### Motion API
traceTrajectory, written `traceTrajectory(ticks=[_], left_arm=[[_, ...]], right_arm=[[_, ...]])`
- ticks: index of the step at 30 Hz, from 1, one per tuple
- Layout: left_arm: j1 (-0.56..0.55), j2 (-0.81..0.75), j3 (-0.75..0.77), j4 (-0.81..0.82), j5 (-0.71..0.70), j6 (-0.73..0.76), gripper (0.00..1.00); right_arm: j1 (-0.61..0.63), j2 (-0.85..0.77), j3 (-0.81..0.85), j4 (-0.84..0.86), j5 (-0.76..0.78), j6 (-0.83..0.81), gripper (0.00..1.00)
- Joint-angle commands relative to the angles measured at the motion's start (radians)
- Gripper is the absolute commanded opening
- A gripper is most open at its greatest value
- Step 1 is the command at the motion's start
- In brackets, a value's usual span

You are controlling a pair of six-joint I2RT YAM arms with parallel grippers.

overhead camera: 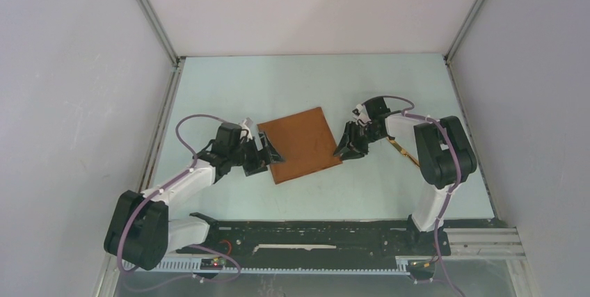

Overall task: Fold the napkin into a case and place the utensils inside
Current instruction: Pick up the top corner of the square-folded napkin from the center of the board.

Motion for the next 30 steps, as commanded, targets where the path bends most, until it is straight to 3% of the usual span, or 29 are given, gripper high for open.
traceTrajectory(ticks=[1,11,22,30], left_arm=[[0.004,0.000,0.003,0.040,0.018,-0.008,0.92],[0.003,0.011,-0.006,0.058,0.033,-0.013,0.91],[-0.064,0.119,-0.009,0.191,0.088,-0.071,0.67],[-0.064,0.175,-0.049,0.227,0.041,-0.057,0.61]], right_arm=[[-0.005,-0.028,0.005,-0.017,0.022,-0.020,0.48],[-0.017,-0.049,-0.033,-0.005,0.019,-0.020,0.48],[-0.023,-0.068,-0.044,0.005,0.000,-0.013,0.50],[-0.026,-0.080,-0.061,0.012,-0.006,-0.015,0.51]])
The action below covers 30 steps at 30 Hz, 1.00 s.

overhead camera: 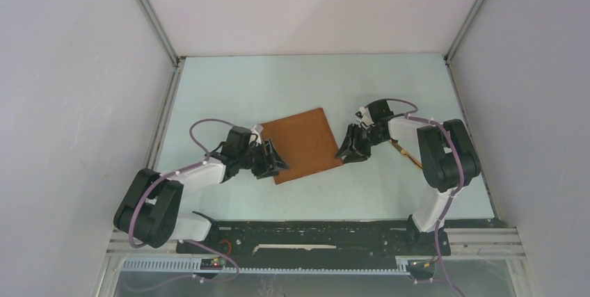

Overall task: Fold the napkin into a case and place the utensils inside
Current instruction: Pick up the top corner of the square-folded napkin from the center of the board.

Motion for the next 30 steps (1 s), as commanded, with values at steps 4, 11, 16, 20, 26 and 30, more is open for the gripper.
traceTrajectory(ticks=[4,11,16,20,26,30], left_arm=[[-0.003,0.048,-0.047,0.106,0.000,-0.020,0.60],[-0.002,0.055,-0.080,0.126,-0.013,-0.027,0.58],[-0.002,0.054,-0.094,0.135,-0.013,-0.030,0.57],[-0.002,0.049,-0.102,0.137,-0.014,-0.029,0.57],[-0.002,0.044,-0.106,0.138,-0.011,-0.030,0.56],[-0.002,0.037,-0.105,0.138,-0.009,-0.032,0.56]], right_arm=[[-0.002,-0.022,-0.016,0.027,-0.015,-0.007,0.51],[0.015,-0.021,-0.014,0.053,-0.025,0.011,0.48],[0.021,-0.004,-0.015,0.056,-0.025,0.015,0.46],[0.032,0.000,-0.016,0.071,-0.039,0.026,0.47],[0.036,-0.013,-0.016,0.117,-0.086,0.082,0.49],[0.025,-0.009,-0.041,0.126,-0.059,0.091,0.51]])
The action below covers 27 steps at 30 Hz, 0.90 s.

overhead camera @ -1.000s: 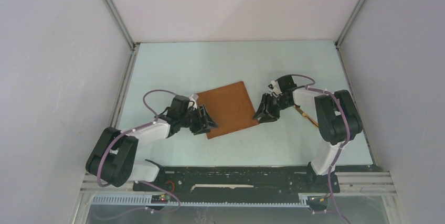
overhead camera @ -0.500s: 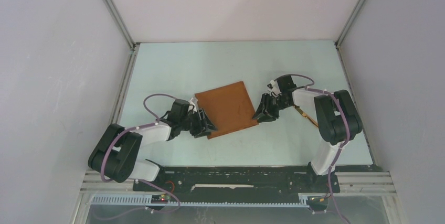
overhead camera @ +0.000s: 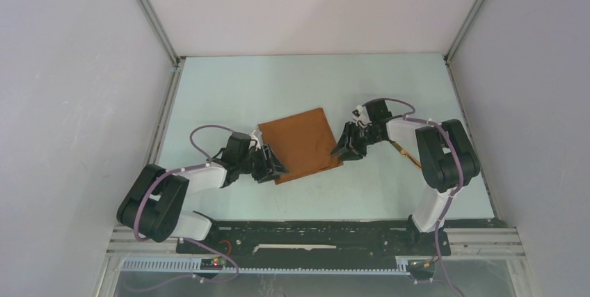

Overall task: Fold the napkin into a case and place the utensils inside
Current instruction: Pick up the top corner of the square-folded napkin from the center of the board.

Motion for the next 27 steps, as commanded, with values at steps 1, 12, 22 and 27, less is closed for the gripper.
traceTrajectory(ticks=[1,12,22,27], left_arm=[[-0.002,-0.013,-0.016,-0.010,-0.004,0.002,0.56],[-0.002,-0.011,-0.017,-0.006,-0.001,-0.004,0.56],[-0.003,-0.036,-0.013,-0.011,0.004,-0.011,0.60],[-0.002,-0.045,-0.008,-0.012,0.011,-0.015,0.63]], right_arm=[[-0.013,-0.009,-0.042,0.048,0.002,0.031,0.51],[-0.018,-0.014,-0.073,0.071,0.013,0.029,0.48],[-0.015,-0.053,-0.073,0.055,0.025,0.024,0.13],[-0.002,-0.059,-0.066,0.070,0.015,0.027,0.00]])
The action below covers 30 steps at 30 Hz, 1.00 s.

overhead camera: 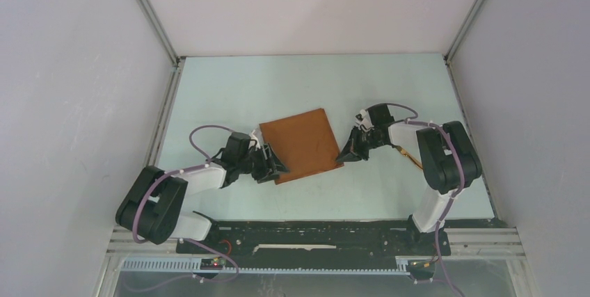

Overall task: Fold the napkin into a case and place the utensils inside
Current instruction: Pick up the top corner of the square-folded napkin from the center of the board, then fold the top corner of the square-folded napkin at the center of the board.

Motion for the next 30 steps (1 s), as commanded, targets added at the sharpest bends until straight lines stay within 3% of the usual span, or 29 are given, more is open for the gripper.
traceTrajectory(ticks=[1,10,16,23,30], left_arm=[[-0.002,-0.033,-0.008,-0.004,0.013,-0.008,0.63],[-0.002,-0.158,0.022,-0.030,0.009,-0.012,0.82],[-0.001,-0.272,0.062,-0.099,-0.032,-0.002,0.86],[0.002,-0.471,0.111,-0.374,-0.313,0.050,0.89],[0.008,-0.617,0.112,-0.542,-0.538,0.071,0.99]], right_arm=[[0.025,-0.042,0.012,0.020,0.000,-0.010,0.00],[0.131,0.060,0.160,0.033,-0.011,-0.008,0.00],[0.187,0.162,0.263,0.106,-0.041,0.049,0.00],[0.243,0.305,0.394,0.221,-0.070,0.144,0.00],[0.294,0.424,0.556,0.318,-0.071,0.228,0.00]])
